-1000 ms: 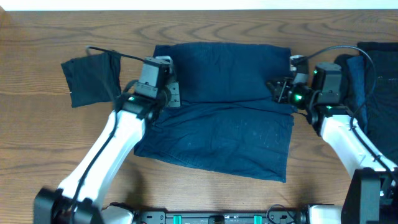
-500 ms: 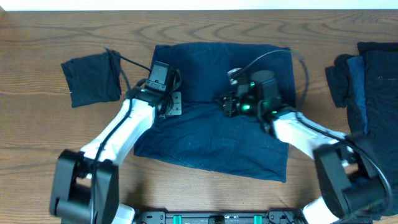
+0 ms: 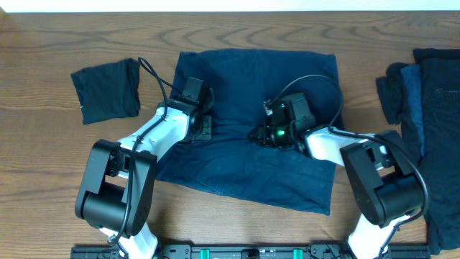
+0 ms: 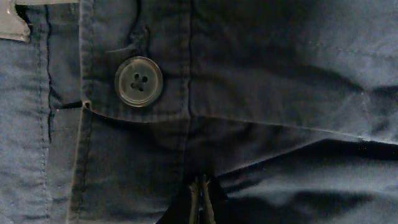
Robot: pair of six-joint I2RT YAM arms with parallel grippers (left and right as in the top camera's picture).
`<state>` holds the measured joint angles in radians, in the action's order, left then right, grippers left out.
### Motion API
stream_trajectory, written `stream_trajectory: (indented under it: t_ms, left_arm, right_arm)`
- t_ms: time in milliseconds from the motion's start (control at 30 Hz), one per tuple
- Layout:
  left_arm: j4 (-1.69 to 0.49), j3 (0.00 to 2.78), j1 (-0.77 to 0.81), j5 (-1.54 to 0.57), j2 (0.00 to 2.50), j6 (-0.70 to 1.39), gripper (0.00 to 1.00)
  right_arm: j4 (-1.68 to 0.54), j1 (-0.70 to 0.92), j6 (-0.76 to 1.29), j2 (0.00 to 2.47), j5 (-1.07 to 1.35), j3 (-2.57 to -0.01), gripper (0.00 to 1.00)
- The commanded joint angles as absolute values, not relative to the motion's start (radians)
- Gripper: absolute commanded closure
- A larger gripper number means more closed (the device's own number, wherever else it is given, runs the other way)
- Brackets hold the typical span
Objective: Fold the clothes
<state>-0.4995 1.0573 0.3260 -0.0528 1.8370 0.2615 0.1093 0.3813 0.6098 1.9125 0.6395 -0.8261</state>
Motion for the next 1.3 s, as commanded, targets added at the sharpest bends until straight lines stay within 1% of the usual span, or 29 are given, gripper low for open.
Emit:
stream_trajectory:
  t_ms: [0,167,267,500,700,833,1000,1133,1267]
  left_arm:
    - [-0.500,1.048,0.294,-0.043,1.889,0.256,0.94]
    - [-0.500,1.048,0.251,-0.044,1.889,0.256,0.94]
    - [-0.500,1.048,0.233,-0.044,1.889,0.255,0.94]
    - [-0.500,1.048,0.224,-0.044,1.889,0.218,0.94]
    - [-0.500,1.049,0.224,-0.045,1.889,0.218,0.94]
    - [-0.506,1.065,0.224,-0.069,1.853,0.218,0.94]
    - [-0.511,1.098,0.224,-0.205,1.692,0.219,0.94]
    - [-0.548,1.099,0.224,-0.226,1.558,0.222,0.93]
    - [-0.652,1.099,0.224,-0.226,1.499,0.223,0.93]
  right_arm:
    - [0.004,0.296,0.546,1.882,0.648,-0.822,0.93]
    - [-0.165,0.205,0.407,1.827,0.632,-0.822,0.89]
    - [-0.278,0.138,0.338,1.775,0.564,-0.822,0.89]
    - [-0.449,-0.021,0.306,1.644,0.307,-0.822,0.89]
    - [-0.514,-0.101,0.296,1.609,0.179,-0.822,0.90]
    - [-0.511,-0.117,0.245,1.599,0.197,-0.838,0.90]
    - [-0.572,-0.118,0.219,1.539,0.326,-0.946,0.90]
    - [-0.595,-0.117,0.219,1.479,0.421,-0.991,0.94]
    - [-0.627,-0.117,0.219,1.465,0.398,-0.984,0.99]
